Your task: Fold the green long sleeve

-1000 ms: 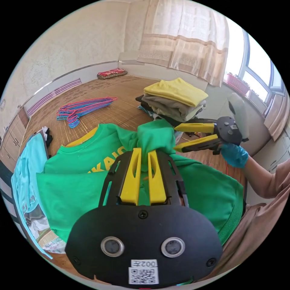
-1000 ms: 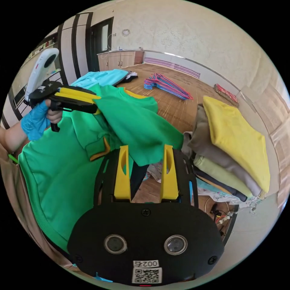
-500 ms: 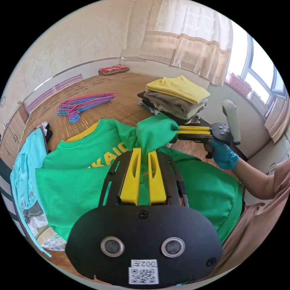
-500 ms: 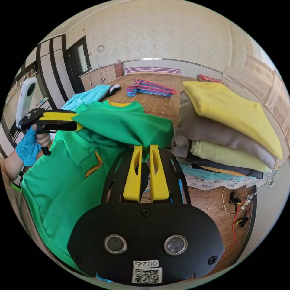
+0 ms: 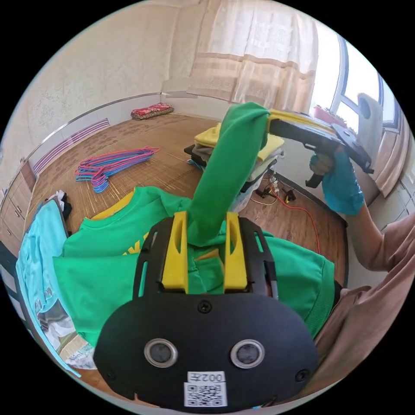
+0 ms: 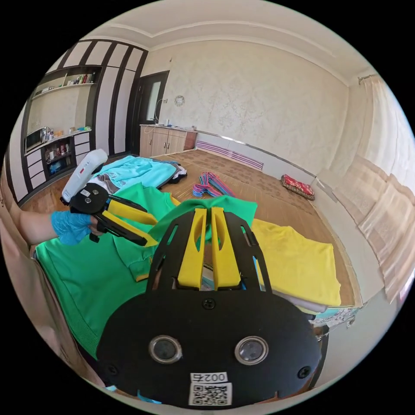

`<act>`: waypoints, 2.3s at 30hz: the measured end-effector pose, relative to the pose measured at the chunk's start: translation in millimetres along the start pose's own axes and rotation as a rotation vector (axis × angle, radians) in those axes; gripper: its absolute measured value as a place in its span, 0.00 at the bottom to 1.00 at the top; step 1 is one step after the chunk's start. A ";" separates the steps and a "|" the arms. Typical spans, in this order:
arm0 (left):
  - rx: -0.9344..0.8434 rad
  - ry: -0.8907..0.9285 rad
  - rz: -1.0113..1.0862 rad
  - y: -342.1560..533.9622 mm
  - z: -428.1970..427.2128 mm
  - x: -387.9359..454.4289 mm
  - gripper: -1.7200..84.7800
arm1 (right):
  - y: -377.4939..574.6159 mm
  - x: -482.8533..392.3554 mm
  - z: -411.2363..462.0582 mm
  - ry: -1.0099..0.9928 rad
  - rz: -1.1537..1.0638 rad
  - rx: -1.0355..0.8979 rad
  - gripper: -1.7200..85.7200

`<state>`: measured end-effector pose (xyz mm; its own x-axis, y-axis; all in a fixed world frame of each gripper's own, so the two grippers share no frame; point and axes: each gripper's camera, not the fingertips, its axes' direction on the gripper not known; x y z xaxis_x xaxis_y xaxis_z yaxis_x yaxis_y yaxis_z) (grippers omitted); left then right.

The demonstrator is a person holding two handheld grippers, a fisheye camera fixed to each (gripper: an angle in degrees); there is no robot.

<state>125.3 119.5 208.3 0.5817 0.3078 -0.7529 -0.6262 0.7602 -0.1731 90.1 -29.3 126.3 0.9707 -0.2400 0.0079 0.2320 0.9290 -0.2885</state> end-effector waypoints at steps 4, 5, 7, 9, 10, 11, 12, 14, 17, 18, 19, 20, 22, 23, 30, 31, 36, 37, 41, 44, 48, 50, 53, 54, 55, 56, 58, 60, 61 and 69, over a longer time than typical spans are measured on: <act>0.063 0.023 0.055 -7.1 -19.9 3.5 0.15 | -3.7 -13.1 8.1 -0.052 -0.067 -0.055 0.02; 0.074 0.023 0.075 -9.1 -22.9 4.8 0.15 | -4.6 -16.8 9.5 -0.074 -0.086 -0.065 0.02; 0.082 0.013 0.100 -11.6 -25.1 6.4 0.14 | -6.2 -21.3 10.6 -0.120 -0.112 -0.076 0.03; 0.082 0.011 0.117 -13.1 -25.9 7.2 0.13 | -7.8 -23.8 10.6 -0.156 -0.133 -0.085 0.03; 0.083 0.009 0.120 -13.1 -26.3 7.5 0.12 | -8.4 -23.8 10.4 -0.171 -0.142 -0.092 0.04; 0.085 0.010 0.120 -12.1 -26.6 7.4 0.11 | -8.2 -21.8 10.2 -0.178 -0.139 -0.101 0.05; 0.090 0.008 0.112 -11.1 -26.9 6.9 0.10 | -7.6 -20.4 10.2 -0.181 -0.135 -0.105 0.06; 0.124 -0.020 0.059 -5.9 -29.8 3.0 0.04 | -2.8 -13.8 11.3 -0.214 -0.115 -0.138 0.10; 0.126 -0.012 0.028 -2.6 -31.6 -4.0 0.01 | 9.2 -8.8 16.4 -0.238 -0.076 -0.181 0.14; 0.123 -0.006 0.023 -2.3 -31.5 -5.5 0.01 | 12.0 -8.8 17.8 -0.241 -0.070 -0.186 0.15; 0.120 0.000 0.016 -1.9 -31.6 -8.0 0.01 | 17.3 -9.6 20.7 -0.250 -0.057 -0.190 0.16; 0.123 -0.004 0.008 -1.7 -32.3 -10.1 0.01 | 21.9 -11.6 24.0 -0.266 -0.041 -0.198 0.17; 0.127 -0.004 0.001 -2.7 -33.7 -12.5 0.00 | 27.2 -16.2 28.9 -0.271 -0.023 -0.219 0.17; 0.132 0.001 0.003 -4.0 -35.1 -13.5 0.00 | 30.3 -18.7 30.8 -0.259 -0.004 -0.219 0.17; 0.139 0.008 0.025 -14.8 -40.1 -18.5 0.01 | 45.5 -14.2 28.8 -0.154 0.105 -0.148 0.10; 0.140 0.016 0.030 -17.1 -40.1 -19.8 0.02 | 46.3 -9.4 23.1 -0.130 0.139 -0.116 0.09; 0.144 0.073 0.045 -27.6 -40.1 -26.3 0.07 | 30.4 16.1 -22.6 0.066 0.147 0.066 0.08; 0.145 0.091 0.051 -30.1 -39.2 -28.3 0.09 | 23.5 23.9 -35.7 0.138 0.134 0.095 0.08; 0.116 0.114 0.044 -39.3 -29.7 -40.7 0.12 | 9.2 47.8 -79.3 0.362 0.073 0.170 0.08; 0.081 0.080 0.015 -47.3 -13.4 -55.3 0.12 | 11.7 61.1 -97.8 0.494 0.024 0.149 0.08; -0.016 0.032 -0.030 -62.2 23.2 -76.2 0.12 | 26.7 81.9 -106.4 0.665 0.070 0.034 0.08; -0.077 0.017 -0.051 -74.0 51.4 -87.4 0.12 | 43.1 96.9 -110.3 0.721 0.118 -0.029 0.08; -0.129 0.007 -0.070 -91.6 86.0 -98.8 0.11 | 67.7 106.8 -112.4 0.752 0.092 -0.079 0.08; -0.138 0.001 -0.071 -95.6 92.5 -100.8 0.11 | 72.3 108.7 -112.8 0.753 0.094 -0.093 0.08; -0.155 -0.015 -0.080 -103.6 105.2 -104.9 0.11 | 81.2 113.3 -114.0 0.748 0.113 -0.122 0.08; -0.172 -0.019 -0.095 -111.5 117.3 -109.7 0.10 | 89.4 118.3 -115.5 0.729 0.143 -0.145 0.07; -0.199 -0.011 -0.113 -122.3 134.5 -116.7 0.10 | 98.5 124.6 -119.3 0.687 0.189 -0.160 0.07; -0.225 0.005 -0.124 -131.7 149.7 -121.6 0.10 | 99.9 126.7 -128.9 0.644 0.219 -0.118 0.07; -0.237 0.011 -0.121 -137.0 158.2 -122.9 0.10 | 95.7 124.8 -139.6 0.616 0.211 -0.055 0.07; -0.219 0.038 -0.128 -165.0 183.6 -121.7 0.11 | 60.5 84.9 -186.7 0.637 -0.065 0.128 0.07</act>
<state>253.2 61.7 445.1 0.6460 0.1919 -0.7388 -0.6485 0.6485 -0.3986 175.0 -46.1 -69.3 0.7367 -0.3806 -0.5589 0.3333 0.9236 -0.1896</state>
